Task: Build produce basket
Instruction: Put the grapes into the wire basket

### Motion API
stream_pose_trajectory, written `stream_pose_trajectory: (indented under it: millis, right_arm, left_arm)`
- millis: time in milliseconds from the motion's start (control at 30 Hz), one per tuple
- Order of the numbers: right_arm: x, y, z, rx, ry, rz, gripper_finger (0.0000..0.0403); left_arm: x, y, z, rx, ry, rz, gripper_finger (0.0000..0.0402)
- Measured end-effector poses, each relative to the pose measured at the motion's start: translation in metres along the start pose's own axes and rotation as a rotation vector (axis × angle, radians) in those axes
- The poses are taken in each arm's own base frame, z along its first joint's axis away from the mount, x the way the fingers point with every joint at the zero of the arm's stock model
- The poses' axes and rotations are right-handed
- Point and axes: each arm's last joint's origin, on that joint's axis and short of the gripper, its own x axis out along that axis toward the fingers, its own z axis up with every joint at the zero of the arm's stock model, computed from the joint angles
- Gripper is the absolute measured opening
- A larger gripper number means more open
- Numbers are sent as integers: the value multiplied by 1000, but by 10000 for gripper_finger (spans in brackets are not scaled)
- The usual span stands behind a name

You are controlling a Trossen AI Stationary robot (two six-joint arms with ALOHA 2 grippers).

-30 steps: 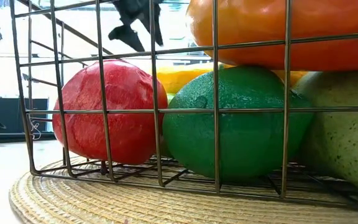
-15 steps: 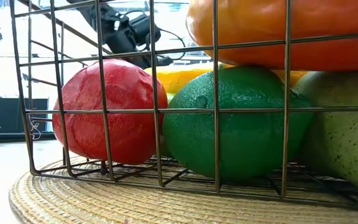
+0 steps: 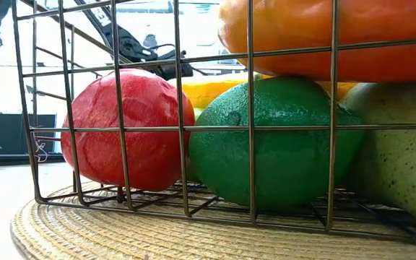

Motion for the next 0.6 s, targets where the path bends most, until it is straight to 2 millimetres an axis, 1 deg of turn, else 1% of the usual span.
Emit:
stream_pose_trajectory:
  millis: [100, 167, 267, 333, 433, 533, 600]
  right_arm:
    - [0, 1, -2, -10, 16, 1, 238]
    - [0, 0, -3, -21, 29, 1, 238]
    - [2, 0, -3, -31, 28, 1, 238]
    - [6, 0, -6, -46, 46, 2, 238]
    - [18, -1, -14, -42, 96, 33, 238]
    - [30, 3, -27, -33, 156, 110, 238]
    - [35, 9, -35, -29, 152, 179, 238]
  left_arm:
    - [7, -9, -1, -40, 40, -160, 302]
    - [9, -26, 1, -30, 21, -343, 302]
    - [18, -50, -4, -6, 66, -595, 302]
    - [23, -62, -7, 2, 102, -694, 302]
    - [22, -76, 0, -9, 79, -741, 302]
    - [20, -77, 8, -11, 75, -758, 302]
    - [15, -73, 16, -27, 93, -780, 302]
